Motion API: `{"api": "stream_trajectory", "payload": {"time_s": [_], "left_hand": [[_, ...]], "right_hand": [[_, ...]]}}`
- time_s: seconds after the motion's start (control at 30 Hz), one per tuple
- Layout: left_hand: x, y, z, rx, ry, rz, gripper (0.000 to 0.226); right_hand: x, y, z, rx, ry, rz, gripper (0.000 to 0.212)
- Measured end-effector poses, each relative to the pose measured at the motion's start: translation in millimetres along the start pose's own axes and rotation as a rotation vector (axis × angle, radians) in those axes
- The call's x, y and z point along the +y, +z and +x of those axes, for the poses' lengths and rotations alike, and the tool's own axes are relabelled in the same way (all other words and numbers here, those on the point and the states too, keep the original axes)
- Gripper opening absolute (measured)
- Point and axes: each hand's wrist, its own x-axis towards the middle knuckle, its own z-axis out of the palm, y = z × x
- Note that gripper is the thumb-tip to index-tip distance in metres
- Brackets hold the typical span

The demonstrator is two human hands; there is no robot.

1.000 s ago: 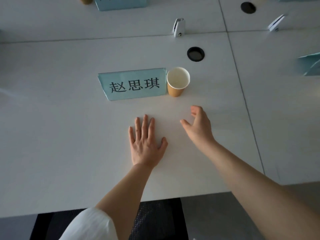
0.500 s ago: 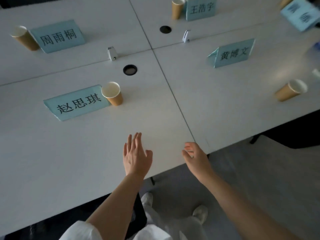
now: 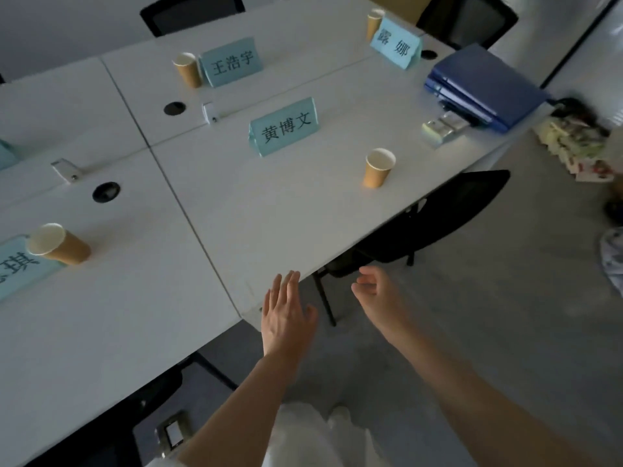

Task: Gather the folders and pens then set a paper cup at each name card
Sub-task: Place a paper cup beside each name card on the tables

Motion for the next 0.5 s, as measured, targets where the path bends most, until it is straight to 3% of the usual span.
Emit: {"api": "stream_trajectory", "payload": {"time_s": [0.23,0.5], "left_hand": [[76.9,33.9,69.0,-0.019,0.08,0.022,0.063],[109.2,62.9,170.4,-0.06,-0.011,-0.009,0.062]], "right_hand": [[2.6,-73.1,64.3,0.031,-0.016,0.053,0.042],[-20.0,-114.0,177.8,0.014,-0.011,0.047,0.058]]}}
